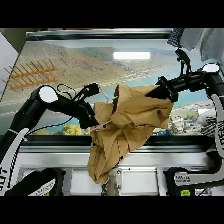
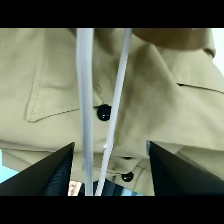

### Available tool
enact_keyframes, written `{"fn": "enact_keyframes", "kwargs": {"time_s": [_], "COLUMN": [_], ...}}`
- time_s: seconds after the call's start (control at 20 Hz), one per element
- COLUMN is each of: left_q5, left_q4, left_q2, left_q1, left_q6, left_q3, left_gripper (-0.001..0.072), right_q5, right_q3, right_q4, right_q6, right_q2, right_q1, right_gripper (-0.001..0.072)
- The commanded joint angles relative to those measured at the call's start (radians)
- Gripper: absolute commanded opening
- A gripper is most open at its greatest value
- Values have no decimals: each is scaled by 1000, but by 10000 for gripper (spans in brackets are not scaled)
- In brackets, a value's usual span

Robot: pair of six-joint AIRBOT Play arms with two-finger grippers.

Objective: Fold the clothes and pants, and hang the long-sleeved shirts on hangers.

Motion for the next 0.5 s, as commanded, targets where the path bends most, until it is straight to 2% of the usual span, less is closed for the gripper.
{"fn": "enact_keyframes", "kwargs": {"time_s": [0.0, 0.2, 0.45], "left_q5": [-2, -3, 12], "left_q4": [5, 4, 5], "left_q2": [26, 111, 269], "left_q1": [3, 65, 217], "left_q6": [-91, -192, -320], "left_q3": [0, 0, 0], "left_gripper": [482, 482, 482], "right_q5": [-19, -60, -61], "right_q3": [1, 1, 1], "right_q4": [1, 28, 176], "right_q6": [-2, 17, 17], "right_q2": [0, 0, 3], "right_q1": [0, 0, -2], "right_gripper": [17, 17, 16]}}
